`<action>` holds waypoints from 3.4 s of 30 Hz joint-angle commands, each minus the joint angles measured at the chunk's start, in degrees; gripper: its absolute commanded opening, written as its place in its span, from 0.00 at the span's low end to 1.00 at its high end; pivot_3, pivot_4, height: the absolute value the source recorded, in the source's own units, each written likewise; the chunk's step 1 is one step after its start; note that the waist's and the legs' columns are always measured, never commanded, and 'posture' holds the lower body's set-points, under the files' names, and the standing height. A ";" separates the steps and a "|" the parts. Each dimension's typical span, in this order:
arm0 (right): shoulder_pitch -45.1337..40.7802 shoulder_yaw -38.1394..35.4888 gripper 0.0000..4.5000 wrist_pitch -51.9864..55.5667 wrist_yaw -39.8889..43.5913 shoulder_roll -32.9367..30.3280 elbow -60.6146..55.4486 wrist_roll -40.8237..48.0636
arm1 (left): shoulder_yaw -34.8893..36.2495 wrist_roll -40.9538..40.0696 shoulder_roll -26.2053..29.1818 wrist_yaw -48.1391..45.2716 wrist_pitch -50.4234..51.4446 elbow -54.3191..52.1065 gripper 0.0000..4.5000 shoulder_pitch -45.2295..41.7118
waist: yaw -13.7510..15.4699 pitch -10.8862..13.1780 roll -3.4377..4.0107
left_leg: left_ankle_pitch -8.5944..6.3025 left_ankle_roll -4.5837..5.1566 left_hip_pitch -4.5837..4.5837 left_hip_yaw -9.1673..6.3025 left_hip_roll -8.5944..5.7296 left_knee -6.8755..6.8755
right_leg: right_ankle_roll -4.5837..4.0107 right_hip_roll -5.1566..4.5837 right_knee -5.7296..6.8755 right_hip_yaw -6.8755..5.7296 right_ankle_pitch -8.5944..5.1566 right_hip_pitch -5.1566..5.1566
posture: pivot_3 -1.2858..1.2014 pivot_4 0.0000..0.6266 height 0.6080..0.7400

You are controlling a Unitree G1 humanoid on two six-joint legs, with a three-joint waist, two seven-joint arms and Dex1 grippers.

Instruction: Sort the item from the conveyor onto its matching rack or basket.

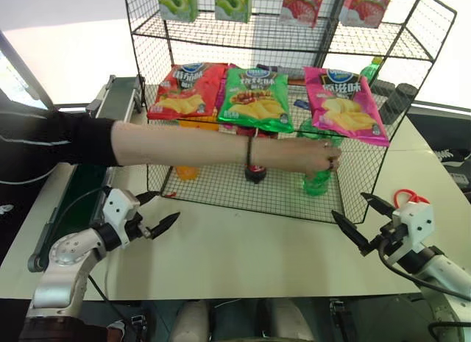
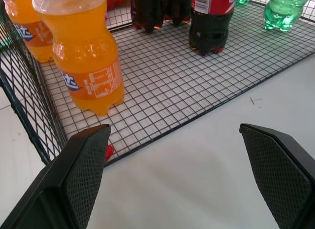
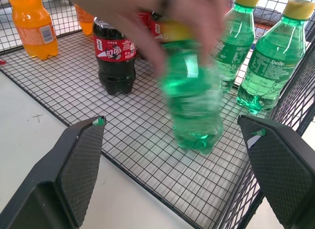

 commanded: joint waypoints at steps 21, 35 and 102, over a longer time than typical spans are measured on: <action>-10.65 11.65 0.99 0.80 -0.72 2.34 -3.43 -1.66 | 6.00 -3.47 -3.28 9.83 4.00 -2.77 1.00 -0.19 | -0.06 -0.01 -0.01 | 0.00 0.00 0.00 0.01 -0.01 0.02 | 0.03 0.05 0.01 -0.01 0.02 0.01 | 0.52 0.24 1.00; -19.10 26.25 0.99 5.08 -5.47 7.95 -3.91 -8.79 | 17.31 -4.24 -5.46 25.55 6.90 2.77 1.00 -3.84 | 0.00 -0.02 -0.10 | 0.00 0.00 0.01 0.01 -0.04 0.03 | 0.05 0.05 0.02 -0.03 0.03 0.01 | 0.52 0.24 1.00; -23.40 32.19 0.99 11.57 -1.94 14.32 -2.22 -3.00 | 17.77 6.82 -16.42 49.10 -10.53 12.71 1.00 -13.32 | -0.48 -0.09 -0.31 | -0.01 -0.04 -0.14 -0.01 -0.06 -0.06 | 0.24 -0.12 -0.01 -0.07 0.14 -0.18 | 0.52 0.24 1.00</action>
